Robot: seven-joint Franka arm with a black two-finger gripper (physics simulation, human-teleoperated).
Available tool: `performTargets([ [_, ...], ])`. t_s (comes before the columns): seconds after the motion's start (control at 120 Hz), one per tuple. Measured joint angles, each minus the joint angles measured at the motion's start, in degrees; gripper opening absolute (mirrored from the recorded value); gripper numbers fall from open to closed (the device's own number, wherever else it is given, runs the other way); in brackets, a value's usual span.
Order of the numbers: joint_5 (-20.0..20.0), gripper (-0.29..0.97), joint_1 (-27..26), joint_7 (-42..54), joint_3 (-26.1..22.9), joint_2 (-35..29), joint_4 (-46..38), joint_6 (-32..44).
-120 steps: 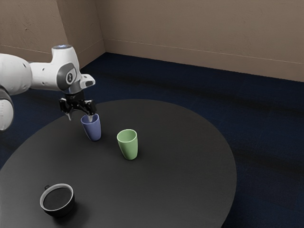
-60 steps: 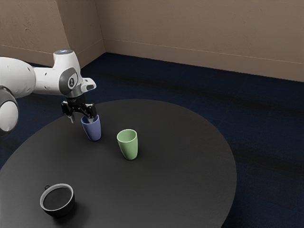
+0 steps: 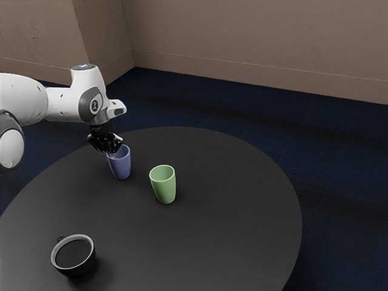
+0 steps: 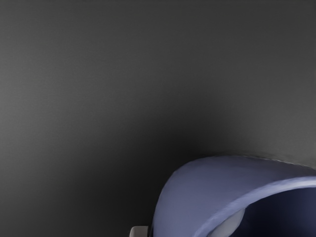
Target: Place the left cup onto the right cup
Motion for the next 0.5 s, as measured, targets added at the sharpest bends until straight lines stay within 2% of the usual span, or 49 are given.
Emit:
performTargets([
  [0.192, 0.07, -0.09, -0.06, 0.02, -0.54, -0.80, -0.07, -0.18],
  [0.333, 0.09, -0.10, -1.84, -0.15, -0.82, -5.29, -0.32, -3.26],
  [0.5, 0.09, -0.10, -3.04, -1.08, -3.55, -10.26, -0.44, -8.28],
])
